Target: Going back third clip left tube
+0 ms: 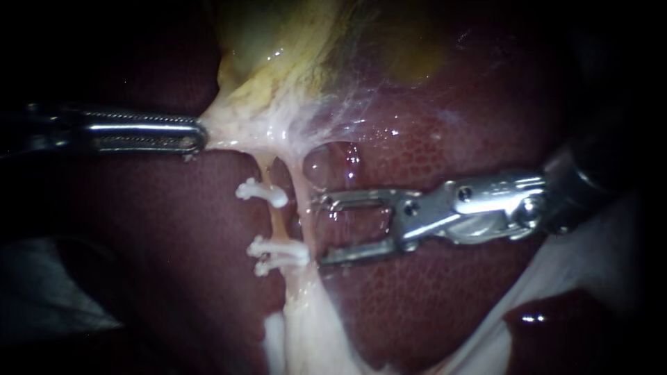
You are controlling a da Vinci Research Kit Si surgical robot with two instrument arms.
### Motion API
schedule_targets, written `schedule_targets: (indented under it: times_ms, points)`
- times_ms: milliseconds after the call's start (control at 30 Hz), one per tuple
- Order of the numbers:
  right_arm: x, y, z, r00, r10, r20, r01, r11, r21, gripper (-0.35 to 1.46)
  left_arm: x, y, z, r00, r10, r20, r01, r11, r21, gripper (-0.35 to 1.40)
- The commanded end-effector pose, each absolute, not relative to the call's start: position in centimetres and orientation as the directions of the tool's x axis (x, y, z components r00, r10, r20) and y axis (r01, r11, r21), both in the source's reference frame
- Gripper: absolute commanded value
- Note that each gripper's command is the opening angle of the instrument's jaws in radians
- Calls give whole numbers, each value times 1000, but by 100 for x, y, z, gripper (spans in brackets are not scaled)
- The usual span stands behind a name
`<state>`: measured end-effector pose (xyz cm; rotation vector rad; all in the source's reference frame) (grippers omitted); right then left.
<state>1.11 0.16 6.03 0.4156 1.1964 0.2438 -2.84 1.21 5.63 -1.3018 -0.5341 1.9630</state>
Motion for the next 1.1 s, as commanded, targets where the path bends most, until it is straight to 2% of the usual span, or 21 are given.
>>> schedule_targets:
  times_ms: [33,267,500,867,1100]
  points:
    - [104,16,596,352,392,-850,35,902,430,50,-284,121,562,-240,748,-619,-331,-662,-672,-35]
    - [67,31,568,352,355,-866,54,916,398,50,-285,121,563,-240,748,-619,-331,-662,-672,-35]
    - [59,34,569,352,346,-869,58,919,390,50,-290,121,570,-240,747,-621,-334,-664,-670,-35]
    - [50,33,568,352,345,-870,62,919,390,50,-323,124,618,-251,739,-625,-335,-673,-660,-35]
    - [47,33,567,352,340,-872,65,921,385,50,-328,127,626,-251,738,-627,-336,-674,-658,-35]
